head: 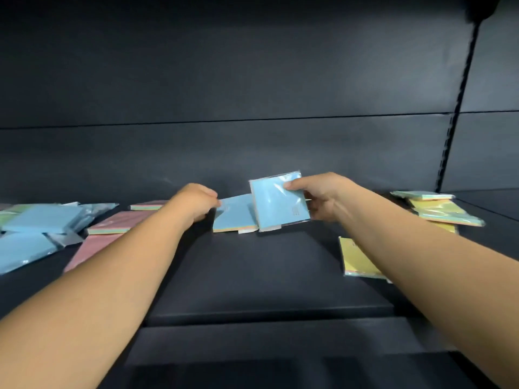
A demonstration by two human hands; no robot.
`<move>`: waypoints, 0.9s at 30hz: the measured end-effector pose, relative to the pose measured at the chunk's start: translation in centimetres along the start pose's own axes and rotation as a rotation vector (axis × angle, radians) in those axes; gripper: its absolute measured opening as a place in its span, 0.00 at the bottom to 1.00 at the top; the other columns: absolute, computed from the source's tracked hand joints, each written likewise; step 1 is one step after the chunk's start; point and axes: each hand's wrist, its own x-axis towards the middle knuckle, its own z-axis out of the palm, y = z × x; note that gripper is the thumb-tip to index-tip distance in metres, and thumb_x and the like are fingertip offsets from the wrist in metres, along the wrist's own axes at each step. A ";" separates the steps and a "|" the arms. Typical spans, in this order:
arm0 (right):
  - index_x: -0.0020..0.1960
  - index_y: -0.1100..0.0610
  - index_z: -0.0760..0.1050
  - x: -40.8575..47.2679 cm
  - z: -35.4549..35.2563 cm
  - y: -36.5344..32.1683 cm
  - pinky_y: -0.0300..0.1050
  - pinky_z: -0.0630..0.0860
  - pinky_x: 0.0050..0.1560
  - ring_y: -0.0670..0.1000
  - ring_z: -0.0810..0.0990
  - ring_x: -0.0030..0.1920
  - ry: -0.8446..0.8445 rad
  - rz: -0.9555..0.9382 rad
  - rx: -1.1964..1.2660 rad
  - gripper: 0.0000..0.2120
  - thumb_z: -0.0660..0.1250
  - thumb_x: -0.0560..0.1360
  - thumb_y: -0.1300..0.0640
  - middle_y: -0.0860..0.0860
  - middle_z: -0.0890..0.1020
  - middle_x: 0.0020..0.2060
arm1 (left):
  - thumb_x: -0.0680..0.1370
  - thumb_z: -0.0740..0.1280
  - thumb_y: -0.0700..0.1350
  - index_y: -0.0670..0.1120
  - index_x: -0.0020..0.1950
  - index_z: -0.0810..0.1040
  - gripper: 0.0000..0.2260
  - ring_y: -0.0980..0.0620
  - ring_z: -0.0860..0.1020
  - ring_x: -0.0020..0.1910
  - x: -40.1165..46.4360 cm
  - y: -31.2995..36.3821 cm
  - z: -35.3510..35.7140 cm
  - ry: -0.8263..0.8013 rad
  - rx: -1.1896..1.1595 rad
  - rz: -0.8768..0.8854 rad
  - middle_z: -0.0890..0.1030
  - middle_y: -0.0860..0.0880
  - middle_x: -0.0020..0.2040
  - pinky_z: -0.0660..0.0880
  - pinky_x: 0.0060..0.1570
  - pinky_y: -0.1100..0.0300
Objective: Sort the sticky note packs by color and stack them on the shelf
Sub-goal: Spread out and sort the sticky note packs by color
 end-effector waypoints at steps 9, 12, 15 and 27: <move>0.34 0.59 0.66 1.3 6.6 2.4 0.43 0.69 0.35 0.54 0.73 0.34 -0.001 -0.038 -0.342 0.13 0.68 0.74 0.62 0.54 0.72 0.30 | 0.77 0.62 0.39 0.50 0.52 0.76 0.08 0.47 0.73 0.55 -4.0 -1.3 -3.9 0.063 0.247 0.140 0.77 0.48 0.59 0.68 0.53 0.57; 0.34 0.59 0.66 1.3 5.7 1.8 0.43 0.71 0.37 0.53 0.71 0.33 -0.010 -0.070 -0.408 0.13 0.68 0.73 0.62 0.54 0.70 0.31 | 0.76 0.63 0.40 0.49 0.51 0.76 0.07 0.51 0.74 0.58 -4.4 -2.1 -4.1 0.046 0.212 0.139 0.77 0.51 0.61 0.66 0.52 0.61; 0.41 0.59 0.69 1.1 3.2 0.5 0.41 0.72 0.35 0.49 0.70 0.30 -0.020 -0.092 -0.398 0.08 0.68 0.74 0.60 0.53 0.71 0.32 | 0.76 0.65 0.43 0.48 0.53 0.77 0.07 0.53 0.73 0.58 -4.9 -2.4 -3.6 0.045 0.188 0.135 0.77 0.53 0.58 0.65 0.53 0.63; 0.70 0.55 0.67 0.9 -9.8 1.4 0.45 0.58 0.69 0.55 0.64 0.71 -0.050 -0.147 -1.190 0.27 0.47 0.80 0.41 0.53 0.66 0.72 | 0.77 0.63 0.49 0.50 0.46 0.77 0.05 0.52 0.75 0.49 -6.4 2.9 2.2 -0.030 0.229 0.206 0.77 0.53 0.47 0.71 0.50 0.59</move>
